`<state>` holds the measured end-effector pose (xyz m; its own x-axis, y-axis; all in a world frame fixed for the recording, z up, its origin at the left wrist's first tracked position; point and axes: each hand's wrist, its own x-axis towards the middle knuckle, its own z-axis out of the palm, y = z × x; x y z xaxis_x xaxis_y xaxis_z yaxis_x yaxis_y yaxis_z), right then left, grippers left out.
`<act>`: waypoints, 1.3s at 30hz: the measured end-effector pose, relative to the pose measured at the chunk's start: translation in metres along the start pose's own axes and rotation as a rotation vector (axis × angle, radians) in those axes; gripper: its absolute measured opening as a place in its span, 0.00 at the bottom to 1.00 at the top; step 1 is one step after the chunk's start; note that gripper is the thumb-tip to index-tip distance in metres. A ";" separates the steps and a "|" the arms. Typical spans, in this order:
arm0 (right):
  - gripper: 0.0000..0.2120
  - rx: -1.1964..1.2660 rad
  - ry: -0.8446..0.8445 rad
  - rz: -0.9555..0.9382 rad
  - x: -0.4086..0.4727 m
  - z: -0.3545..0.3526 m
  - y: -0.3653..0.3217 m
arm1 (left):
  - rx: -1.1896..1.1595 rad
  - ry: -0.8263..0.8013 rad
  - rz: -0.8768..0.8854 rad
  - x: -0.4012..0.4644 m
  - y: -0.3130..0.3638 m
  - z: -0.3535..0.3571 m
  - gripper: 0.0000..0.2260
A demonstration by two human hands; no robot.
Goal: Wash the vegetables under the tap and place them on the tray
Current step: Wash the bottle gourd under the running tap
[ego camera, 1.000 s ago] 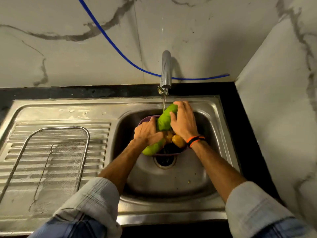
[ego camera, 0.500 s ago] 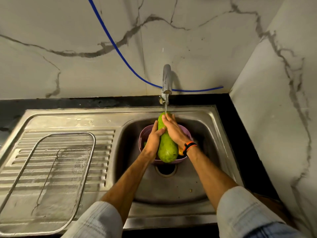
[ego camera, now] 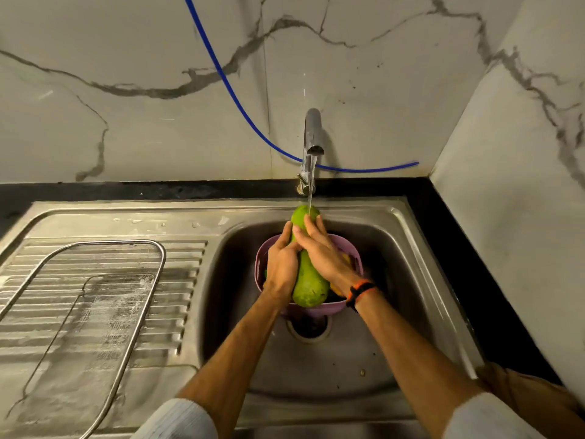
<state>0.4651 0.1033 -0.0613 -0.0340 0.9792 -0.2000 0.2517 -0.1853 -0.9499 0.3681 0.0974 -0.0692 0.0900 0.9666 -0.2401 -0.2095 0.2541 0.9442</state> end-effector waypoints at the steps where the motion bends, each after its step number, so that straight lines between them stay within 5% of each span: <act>1: 0.31 0.012 -0.009 -0.018 -0.002 0.002 0.009 | 0.003 0.004 0.012 0.003 -0.003 -0.004 0.23; 14: 0.32 0.075 0.022 -0.171 0.021 0.003 0.025 | 0.084 -0.068 0.151 0.019 -0.012 -0.011 0.24; 18: 0.47 0.064 0.046 -0.153 0.025 0.005 0.012 | 0.030 -0.040 0.138 0.009 -0.012 -0.007 0.27; 23: 0.35 0.033 0.036 -0.212 0.027 0.010 0.036 | 0.040 -0.061 0.183 0.014 -0.016 -0.016 0.19; 27: 0.49 -0.013 0.055 -0.157 0.029 0.006 0.021 | 0.033 -0.071 0.173 0.005 -0.022 -0.008 0.29; 33: 0.39 -0.029 0.026 -0.212 0.025 0.014 0.034 | -0.031 -0.034 0.200 0.014 -0.021 -0.017 0.19; 39: 0.35 -0.044 0.080 -0.155 0.032 0.001 0.017 | -0.026 -0.066 0.156 -0.001 -0.025 -0.009 0.24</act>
<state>0.4674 0.1315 -0.0838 0.0013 0.9995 -0.0309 0.2913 -0.0299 -0.9562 0.3645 0.0903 -0.0948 0.1175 0.9903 -0.0746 -0.2514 0.1023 0.9624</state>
